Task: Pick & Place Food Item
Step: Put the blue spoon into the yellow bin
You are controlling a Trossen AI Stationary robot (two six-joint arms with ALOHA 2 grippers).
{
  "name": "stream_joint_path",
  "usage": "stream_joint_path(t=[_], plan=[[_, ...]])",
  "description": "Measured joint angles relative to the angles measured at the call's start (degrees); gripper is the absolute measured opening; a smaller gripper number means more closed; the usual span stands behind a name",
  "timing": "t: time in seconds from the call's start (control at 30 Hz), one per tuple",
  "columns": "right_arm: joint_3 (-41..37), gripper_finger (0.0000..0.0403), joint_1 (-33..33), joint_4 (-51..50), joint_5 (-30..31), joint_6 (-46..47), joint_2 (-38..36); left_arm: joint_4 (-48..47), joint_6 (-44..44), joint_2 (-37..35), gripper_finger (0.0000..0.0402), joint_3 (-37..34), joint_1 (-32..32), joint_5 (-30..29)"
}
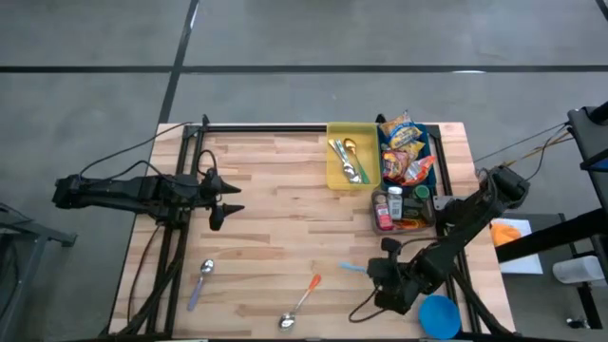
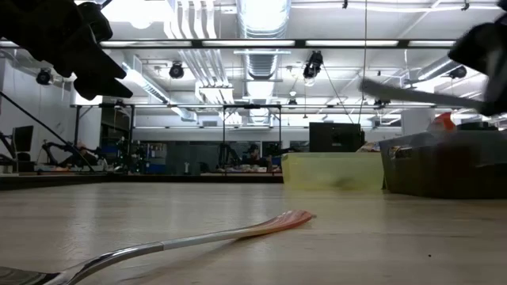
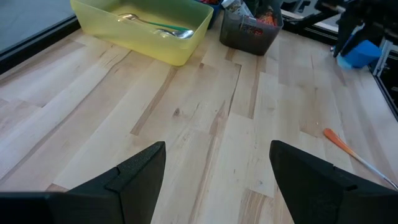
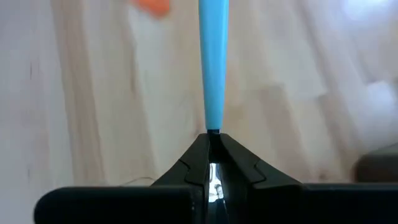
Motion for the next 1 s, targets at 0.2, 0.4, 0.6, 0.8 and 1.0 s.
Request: stream_joint_path(t=[0.2, 0.4, 0.6, 0.8, 1.0], plan=[[0.0, 0.002, -3.7, -0.1, 4.8, 0.5, -4.1, 0.0, 0.0, 0.0, 0.029, 0.0, 0.0, 0.0], [0.0, 0.002, -9.7, -1.2, 7.1, -0.9, -8.4, 0.0, 0.0, 0.0, 0.029, 0.0, 0.0, 0.0], [-0.4, 0.002, -17.4, -1.1, 11.1, -8.3, -12.9, 0.0, 0.0, 0.0, 0.029, 0.0, 0.0, 0.0], [-1.3, 0.002, -28.6, -0.9, 11.0, -10.0, -16.7, 0.0, 0.0, 0.0, 0.029, 0.0, 0.0, 0.0], [-4.5, 0.002, -40.4, 0.0, 9.7, -6.2, -18.5, 0.0, 0.0, 0.0, 0.029, 0.0, 0.0, 0.0]])
